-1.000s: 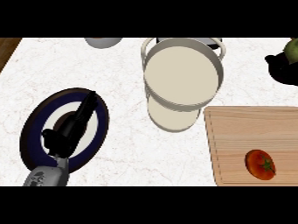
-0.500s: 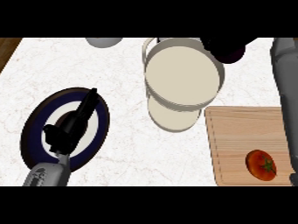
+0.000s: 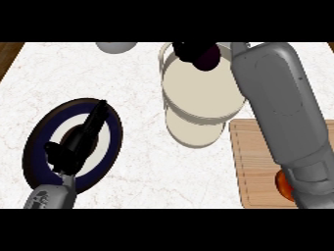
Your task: Pick the eggplant from the cutting board and place it in the tiered basket
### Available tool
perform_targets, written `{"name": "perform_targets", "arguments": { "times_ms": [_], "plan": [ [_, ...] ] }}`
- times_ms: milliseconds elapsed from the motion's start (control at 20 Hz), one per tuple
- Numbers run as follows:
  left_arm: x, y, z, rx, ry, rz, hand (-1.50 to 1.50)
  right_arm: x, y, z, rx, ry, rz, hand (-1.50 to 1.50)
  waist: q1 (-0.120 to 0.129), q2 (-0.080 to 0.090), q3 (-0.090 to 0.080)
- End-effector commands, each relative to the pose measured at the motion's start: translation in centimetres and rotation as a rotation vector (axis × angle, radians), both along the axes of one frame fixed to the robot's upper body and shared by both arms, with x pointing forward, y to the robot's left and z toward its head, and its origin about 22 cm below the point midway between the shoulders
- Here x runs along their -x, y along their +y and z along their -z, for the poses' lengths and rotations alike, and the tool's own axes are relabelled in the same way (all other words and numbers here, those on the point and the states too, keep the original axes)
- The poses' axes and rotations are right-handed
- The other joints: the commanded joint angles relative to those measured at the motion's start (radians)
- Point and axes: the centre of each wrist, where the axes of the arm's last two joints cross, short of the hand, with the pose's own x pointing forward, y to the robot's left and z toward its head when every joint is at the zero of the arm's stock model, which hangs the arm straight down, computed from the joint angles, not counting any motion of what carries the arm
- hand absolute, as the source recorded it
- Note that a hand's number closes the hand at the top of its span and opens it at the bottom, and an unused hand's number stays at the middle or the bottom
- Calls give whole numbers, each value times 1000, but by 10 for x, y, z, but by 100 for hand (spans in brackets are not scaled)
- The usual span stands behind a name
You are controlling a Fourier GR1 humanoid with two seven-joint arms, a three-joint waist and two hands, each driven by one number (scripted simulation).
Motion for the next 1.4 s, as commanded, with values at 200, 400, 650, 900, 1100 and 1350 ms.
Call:
{"name": "perform_targets", "arguments": {
  "times_ms": [200, 400, 650, 900, 1100, 1350],
  "plan": [
    [-6, 12, 6, 3, 13, -20, 0, -1, 37, 5, -139, 108, -45, 150, -8, -2, 0],
    [-9, 0, -1, 5, -9, -5, 0, -13, 31, 17, -252, 350, 40, 150, 1, -2, 0],
    [-12, 3, 14, -3, 7, -22, 0, -12, 24, 24, -375, 449, 35, -150, -12, -2, 0],
    [-1, -4, 8, 2, 1, -7, 0, -10, 10, 16, -461, 317, 133, -150, -11, -3, 0],
    [1, -1, 6, 7, 0, -18, 0, -8, -31, -2, -449, 103, 314, -150, -22, -7, 0],
    [-2, 3, 2, 4, 2, -10, 0, -5, -98, -15, -504, -91, 543, -150, -32, -8, 1]
  ]
}}
